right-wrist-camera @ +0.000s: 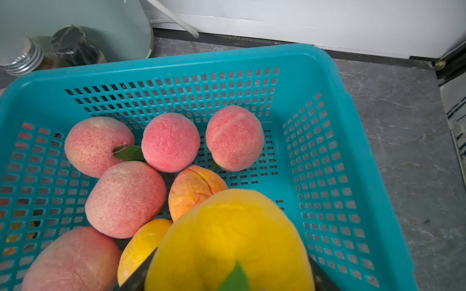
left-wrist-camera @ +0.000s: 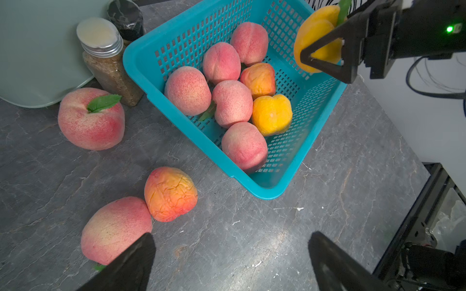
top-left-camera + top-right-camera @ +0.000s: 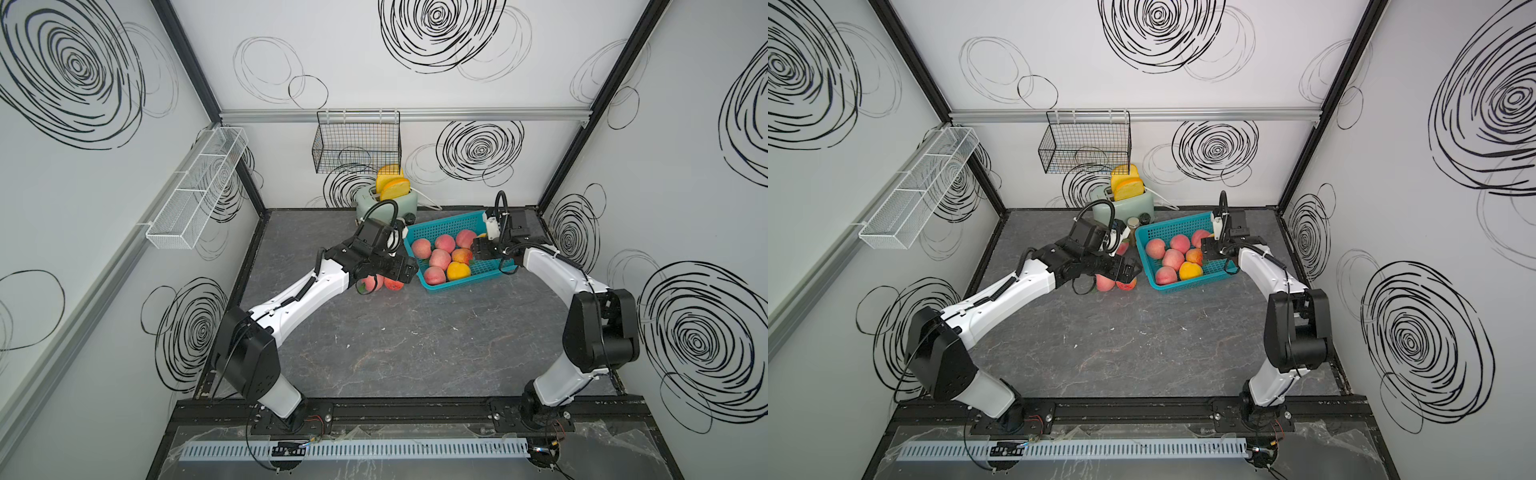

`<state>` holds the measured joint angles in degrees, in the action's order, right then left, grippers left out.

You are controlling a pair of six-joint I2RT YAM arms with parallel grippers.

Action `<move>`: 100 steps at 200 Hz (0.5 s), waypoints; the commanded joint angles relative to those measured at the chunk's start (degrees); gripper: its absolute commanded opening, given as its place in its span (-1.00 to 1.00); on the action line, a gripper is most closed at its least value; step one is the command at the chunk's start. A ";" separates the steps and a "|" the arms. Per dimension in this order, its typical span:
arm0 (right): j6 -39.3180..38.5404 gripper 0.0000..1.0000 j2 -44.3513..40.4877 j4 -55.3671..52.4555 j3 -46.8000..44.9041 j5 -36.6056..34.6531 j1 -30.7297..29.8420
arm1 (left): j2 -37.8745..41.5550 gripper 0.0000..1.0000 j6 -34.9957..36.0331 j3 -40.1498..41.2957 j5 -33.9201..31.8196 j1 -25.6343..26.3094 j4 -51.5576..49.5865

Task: Put the peaches into the basket
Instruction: Place the peach in the basket.

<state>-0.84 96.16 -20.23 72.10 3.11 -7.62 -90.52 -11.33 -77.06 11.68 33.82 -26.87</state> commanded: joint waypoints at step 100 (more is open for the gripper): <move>0.84 0.46 5.56 3.20 0.71 -3.29 1.11 | 1.05 0.97 0.54 6.17 1.06 0.83 4.39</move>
<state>-0.21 101.01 -18.41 72.23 1.28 -6.70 -90.52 -11.35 -71.94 11.94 34.46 -25.32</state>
